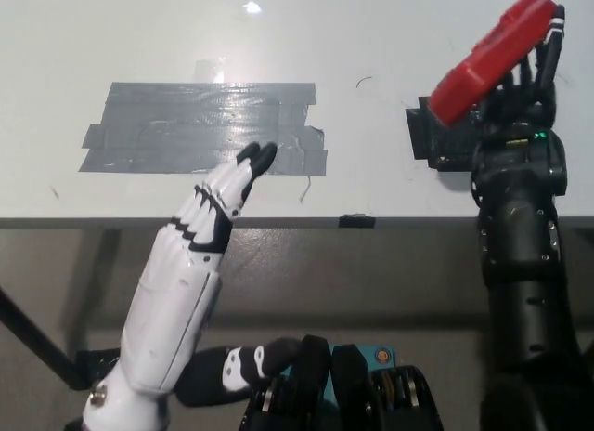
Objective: The robot first picks the multimeter with right hand and then unfolds the black stand on the back of it using left hand
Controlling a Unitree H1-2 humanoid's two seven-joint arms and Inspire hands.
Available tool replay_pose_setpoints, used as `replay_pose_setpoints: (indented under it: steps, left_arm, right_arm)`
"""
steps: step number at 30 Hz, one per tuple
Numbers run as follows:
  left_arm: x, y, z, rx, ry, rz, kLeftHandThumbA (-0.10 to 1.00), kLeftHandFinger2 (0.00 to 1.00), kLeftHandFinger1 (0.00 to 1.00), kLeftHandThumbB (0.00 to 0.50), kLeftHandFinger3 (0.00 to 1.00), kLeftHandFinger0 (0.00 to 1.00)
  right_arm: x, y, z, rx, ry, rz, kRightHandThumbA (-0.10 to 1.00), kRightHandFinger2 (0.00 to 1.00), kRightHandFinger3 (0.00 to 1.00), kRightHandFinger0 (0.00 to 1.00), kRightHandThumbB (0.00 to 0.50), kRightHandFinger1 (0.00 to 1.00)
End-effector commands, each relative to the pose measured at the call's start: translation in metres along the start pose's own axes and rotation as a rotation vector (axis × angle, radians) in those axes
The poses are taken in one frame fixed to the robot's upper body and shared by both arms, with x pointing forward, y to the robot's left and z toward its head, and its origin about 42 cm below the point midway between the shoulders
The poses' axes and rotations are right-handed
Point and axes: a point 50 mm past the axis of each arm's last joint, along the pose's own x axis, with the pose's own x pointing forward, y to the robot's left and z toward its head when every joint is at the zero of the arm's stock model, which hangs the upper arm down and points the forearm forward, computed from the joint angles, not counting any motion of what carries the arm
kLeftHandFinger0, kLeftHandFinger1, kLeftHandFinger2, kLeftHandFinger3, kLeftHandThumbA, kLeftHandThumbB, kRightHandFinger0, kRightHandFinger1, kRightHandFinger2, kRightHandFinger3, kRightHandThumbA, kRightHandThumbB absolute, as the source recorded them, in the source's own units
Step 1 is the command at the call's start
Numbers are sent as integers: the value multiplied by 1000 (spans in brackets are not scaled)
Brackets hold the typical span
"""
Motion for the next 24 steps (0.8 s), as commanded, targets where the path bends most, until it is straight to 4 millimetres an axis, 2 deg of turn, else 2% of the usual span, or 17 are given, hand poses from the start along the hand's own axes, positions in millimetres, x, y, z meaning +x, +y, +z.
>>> replay_pose_setpoints:
  steps: [1,3,6,8,9,10,11,12,14,15,16,18,20,21,24]
  left_arm:
    - [-11,0,4,-11,-54,37,1000,1000,1000,284,1000,1000]
    - [-15,-1,1,-7,-37,25,1000,1000,1000,294,1000,1000]
    - [-21,-3,-2,-11,-21,17,1000,1000,1000,289,1000,1000]
    - [-23,-3,-4,-23,-12,11,1000,1000,1000,289,1000,1000]
    - [-23,-2,-4,-19,-12,10,1000,1000,1000,285,1000,1000]
    - [-23,-2,-5,-16,-13,10,1000,1000,1000,285,1000,1000]
    - [-23,-2,-6,-15,-13,9,1000,1000,1000,284,1000,1000]
    - [-23,-2,-6,-7,-12,10,1000,1000,1000,283,1000,1000]
    - [-23,-2,-5,-2,-7,6,1000,1000,1000,284,1000,1000]
    - [-23,-2,-5,-3,-5,4,1000,1000,1000,286,1000,1000]
    - [-23,-2,-5,-6,-4,3,1000,1000,1000,288,1000,1000]
    - [-24,-2,-5,-5,0,0,1000,1000,1000,290,1000,1000]
    - [-24,-2,-4,-5,3,-3,1000,1000,1000,291,1000,1000]
    - [-23,-2,-4,-2,1,-3,1000,1000,1000,286,1000,1000]
    - [-23,-1,-5,-3,1,-2,1000,1000,1000,291,1000,1000]
  right_arm:
    - [10,69,37,-110,-266,227,-100,703,564,0,164,175]
    - [16,70,41,-177,-310,225,-100,716,630,0,166,199]
    - [25,73,50,-274,-396,215,-100,745,624,0,163,242]
    - [28,75,54,-399,-475,204,-100,764,740,0,169,237]
    - [28,76,55,-456,-502,193,-100,733,781,0,174,217]
    - [29,79,57,-530,-534,178,-100,656,779,0,180,172]
    - [29,79,56,-553,-543,173,-100,600,756,0,183,133]
    - [30,81,57,-650,-591,148,-100,531,651,0,198,93]
    - [29,82,57,-751,-670,157,-100,468,559,0,210,61]
    - [29,81,56,-805,-718,168,-100,453,548,0,196,49]
    - [29,78,55,-933,-800,212,-100,462,557,0,167,54]
    - [29,76,53,-981,-823,233,-100,468,558,0,183,66]
    - [31,74,50,-1096,-844,261,-100,444,519,0,173,52]
    - [31,73,49,-1133,-864,268,-100,395,496,0,181,6]
    - [32,70,40,-1273,-903,312,-98,379,508,0,234,0]
